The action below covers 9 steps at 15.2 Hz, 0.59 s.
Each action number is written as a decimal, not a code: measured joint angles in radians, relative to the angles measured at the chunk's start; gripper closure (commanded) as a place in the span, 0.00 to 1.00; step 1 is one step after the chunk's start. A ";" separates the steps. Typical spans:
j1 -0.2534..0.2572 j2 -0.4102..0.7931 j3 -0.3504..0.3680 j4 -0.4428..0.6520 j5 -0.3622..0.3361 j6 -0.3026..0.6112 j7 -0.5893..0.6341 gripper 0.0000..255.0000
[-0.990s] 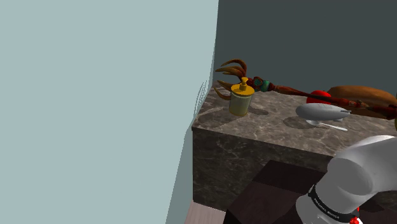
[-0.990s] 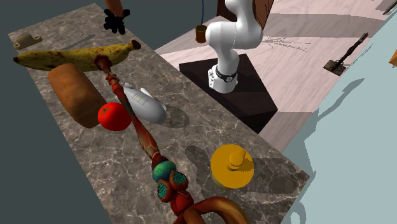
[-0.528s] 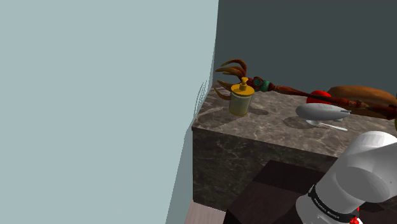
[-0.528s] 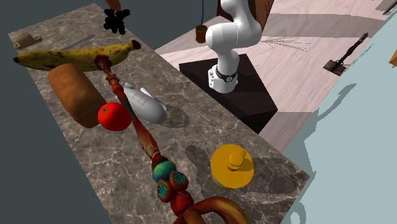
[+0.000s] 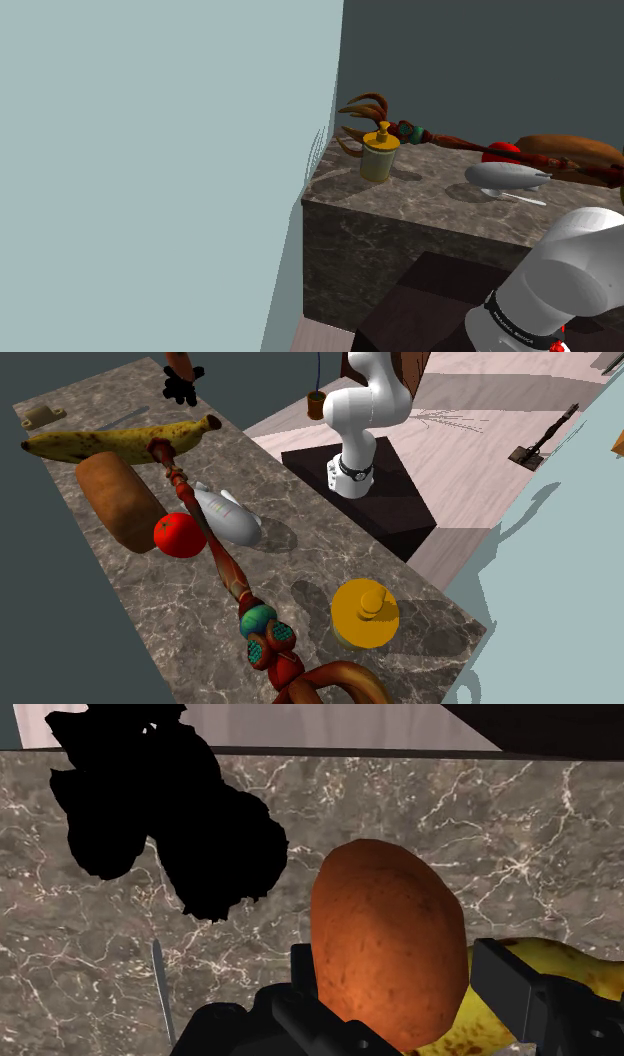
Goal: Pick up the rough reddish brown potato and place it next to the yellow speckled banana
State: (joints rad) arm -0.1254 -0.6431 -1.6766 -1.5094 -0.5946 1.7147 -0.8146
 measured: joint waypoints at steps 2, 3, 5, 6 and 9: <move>-0.010 -0.005 -0.001 -0.028 -0.006 0.024 0.005 1.00; -0.012 -0.008 -0.004 -0.037 -0.009 0.033 0.006 1.00; -0.016 -0.014 -0.009 -0.063 -0.017 0.058 0.013 1.00; -0.026 -0.016 -0.007 -0.083 -0.020 0.073 0.015 1.00; -0.034 -0.026 -0.016 -0.117 -0.032 0.106 0.023 1.00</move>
State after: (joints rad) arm -0.1595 -0.6686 -1.6923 -1.6267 -0.6265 1.8208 -0.7920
